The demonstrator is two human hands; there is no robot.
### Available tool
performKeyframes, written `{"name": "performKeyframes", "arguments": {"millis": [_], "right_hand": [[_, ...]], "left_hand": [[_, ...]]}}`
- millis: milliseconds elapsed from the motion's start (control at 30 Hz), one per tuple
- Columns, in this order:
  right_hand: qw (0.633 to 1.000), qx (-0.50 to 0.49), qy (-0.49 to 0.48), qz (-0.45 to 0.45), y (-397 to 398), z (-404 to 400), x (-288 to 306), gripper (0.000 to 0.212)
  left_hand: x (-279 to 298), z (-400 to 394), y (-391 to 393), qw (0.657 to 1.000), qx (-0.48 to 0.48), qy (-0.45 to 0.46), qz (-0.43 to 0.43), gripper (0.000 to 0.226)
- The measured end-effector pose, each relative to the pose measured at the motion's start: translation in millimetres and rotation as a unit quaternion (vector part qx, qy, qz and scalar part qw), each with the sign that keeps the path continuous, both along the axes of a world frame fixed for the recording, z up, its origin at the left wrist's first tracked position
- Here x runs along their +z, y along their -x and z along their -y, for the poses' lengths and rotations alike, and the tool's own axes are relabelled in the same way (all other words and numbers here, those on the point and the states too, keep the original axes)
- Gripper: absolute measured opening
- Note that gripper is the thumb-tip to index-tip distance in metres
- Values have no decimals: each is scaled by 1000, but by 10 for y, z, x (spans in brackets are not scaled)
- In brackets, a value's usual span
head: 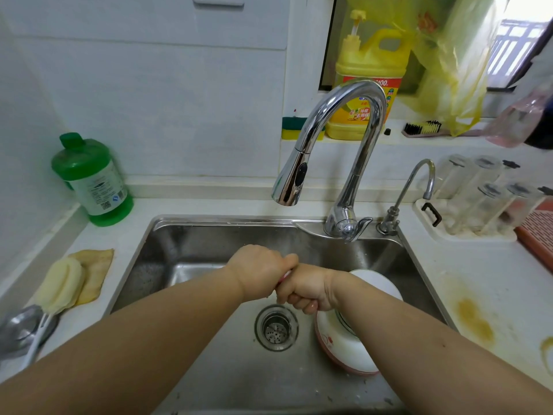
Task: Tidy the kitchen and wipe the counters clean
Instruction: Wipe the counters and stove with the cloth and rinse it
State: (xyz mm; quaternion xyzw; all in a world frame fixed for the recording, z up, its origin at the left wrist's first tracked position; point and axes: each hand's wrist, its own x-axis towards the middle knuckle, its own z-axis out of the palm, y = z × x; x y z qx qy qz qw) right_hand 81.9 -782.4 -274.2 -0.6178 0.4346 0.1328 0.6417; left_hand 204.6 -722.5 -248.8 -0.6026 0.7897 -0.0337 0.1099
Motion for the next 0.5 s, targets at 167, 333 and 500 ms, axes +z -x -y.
{"name": "performKeyframes", "arguments": {"millis": [167,333,500], "right_hand": [[996,-7,-89,12,51,-80,-10,44],[998,-49,1,31,34,-141,52,26],[960,-194,153,129,-6,-260,45,35]], "left_hand": [[16,-116,3,1000,-22,11,17,30],[-30,-162,-24,997,70,4,-41,32],[-37,-253,-218,876,231,-176,-386,47]]}}
